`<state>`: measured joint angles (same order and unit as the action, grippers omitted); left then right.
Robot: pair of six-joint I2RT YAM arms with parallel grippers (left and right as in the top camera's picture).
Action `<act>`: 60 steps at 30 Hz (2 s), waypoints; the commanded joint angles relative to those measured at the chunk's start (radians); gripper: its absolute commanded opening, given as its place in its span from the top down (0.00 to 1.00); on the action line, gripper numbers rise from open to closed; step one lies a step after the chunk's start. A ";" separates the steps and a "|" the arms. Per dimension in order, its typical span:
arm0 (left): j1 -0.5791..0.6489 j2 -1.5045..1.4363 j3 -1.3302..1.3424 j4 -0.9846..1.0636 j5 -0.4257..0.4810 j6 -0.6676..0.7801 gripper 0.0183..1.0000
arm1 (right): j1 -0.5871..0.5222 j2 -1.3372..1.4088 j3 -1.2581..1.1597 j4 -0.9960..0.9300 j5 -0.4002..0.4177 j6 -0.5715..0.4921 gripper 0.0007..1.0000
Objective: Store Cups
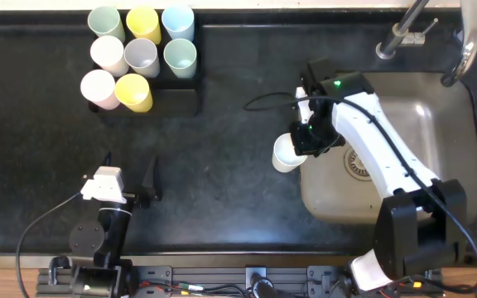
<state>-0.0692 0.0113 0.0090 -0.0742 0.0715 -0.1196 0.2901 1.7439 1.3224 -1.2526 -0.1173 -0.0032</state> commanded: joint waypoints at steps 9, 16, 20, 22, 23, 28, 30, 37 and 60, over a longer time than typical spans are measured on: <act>0.009 -0.004 -0.001 -0.003 0.006 0.015 0.00 | 0.086 -0.001 0.595 -0.075 0.053 0.061 0.96; 0.009 -0.004 -0.001 -0.003 0.006 0.015 0.00 | 0.206 0.169 0.936 -0.151 0.116 0.113 0.96; 0.009 -0.004 -0.001 -0.003 0.006 0.015 0.00 | 0.236 0.291 1.056 -0.171 0.107 0.130 0.96; 0.009 -0.004 -0.001 -0.003 0.006 0.015 0.00 | 0.252 0.357 1.082 -0.135 0.075 0.153 0.96; 0.009 -0.004 -0.001 -0.003 0.006 0.015 0.00 | 0.257 0.377 1.083 -0.117 0.059 0.166 0.96; 0.009 -0.004 -0.001 -0.003 0.006 0.015 0.00 | 0.294 0.445 1.083 -0.092 0.054 0.220 0.96; 0.009 -0.004 -0.001 -0.003 0.006 0.015 0.00 | 0.310 0.462 1.083 -0.093 0.055 0.230 0.96; 0.009 -0.004 -0.001 -0.003 0.006 0.015 0.00 | 0.369 0.509 1.083 -0.075 0.058 0.264 0.96; 0.009 -0.004 -0.001 -0.003 0.006 0.015 0.00 | 0.397 0.638 1.083 -0.062 0.062 0.289 0.96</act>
<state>-0.0692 0.0113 0.0090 -0.0746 0.0715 -0.1196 0.6743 2.3394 2.3749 -1.3186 -0.0525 0.2775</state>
